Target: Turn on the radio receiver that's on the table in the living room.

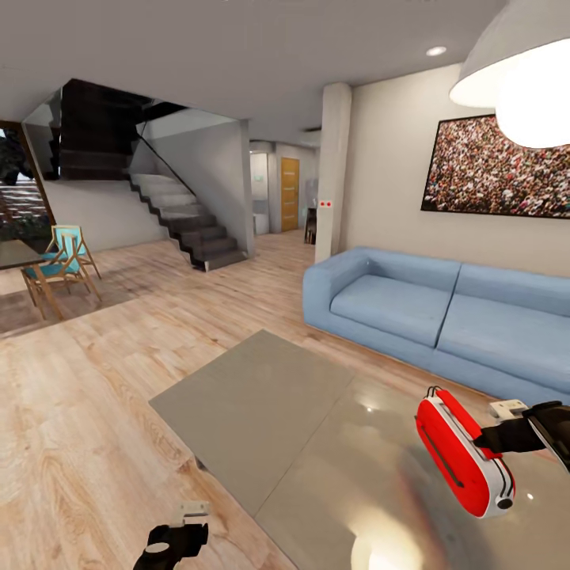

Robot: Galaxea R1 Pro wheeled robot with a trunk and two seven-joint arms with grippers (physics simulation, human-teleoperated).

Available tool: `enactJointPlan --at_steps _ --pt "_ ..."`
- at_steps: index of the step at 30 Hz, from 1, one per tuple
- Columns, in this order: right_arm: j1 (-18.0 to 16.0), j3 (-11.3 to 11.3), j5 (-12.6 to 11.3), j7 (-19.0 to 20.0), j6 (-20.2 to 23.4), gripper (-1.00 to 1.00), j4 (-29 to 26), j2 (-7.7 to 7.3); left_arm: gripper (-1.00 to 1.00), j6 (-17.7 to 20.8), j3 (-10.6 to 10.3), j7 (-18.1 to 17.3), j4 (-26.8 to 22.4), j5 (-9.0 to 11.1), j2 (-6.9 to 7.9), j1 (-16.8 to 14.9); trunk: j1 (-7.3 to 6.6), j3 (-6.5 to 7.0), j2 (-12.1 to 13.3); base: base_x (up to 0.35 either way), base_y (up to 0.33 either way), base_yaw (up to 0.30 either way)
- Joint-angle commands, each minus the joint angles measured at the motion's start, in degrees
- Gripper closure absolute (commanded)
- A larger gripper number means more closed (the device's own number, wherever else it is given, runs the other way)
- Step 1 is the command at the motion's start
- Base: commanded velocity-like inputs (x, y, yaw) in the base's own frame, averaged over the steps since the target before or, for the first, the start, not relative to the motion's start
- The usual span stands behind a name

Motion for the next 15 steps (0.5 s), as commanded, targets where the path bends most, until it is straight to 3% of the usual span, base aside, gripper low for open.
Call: enactJointPlan --at_steps 1,15 --pt "-0.01 -0.02 -0.17 0.02 -0.10 1.00 -0.02 0.00 -1.00 0.00 0.00 0.00 0.00 0.00 0.01 0.00 -0.23 0.19 0.41 0.000 0.000 0.000" --pt "-0.01 -0.15 -0.23 0.54 -0.50 1.00 -0.05 0.00 -1.00 0.00 0.00 0.00 0.00 0.00 -0.01 0.00 -3.30 2.70 6.03 0.000 0.000 0.000"
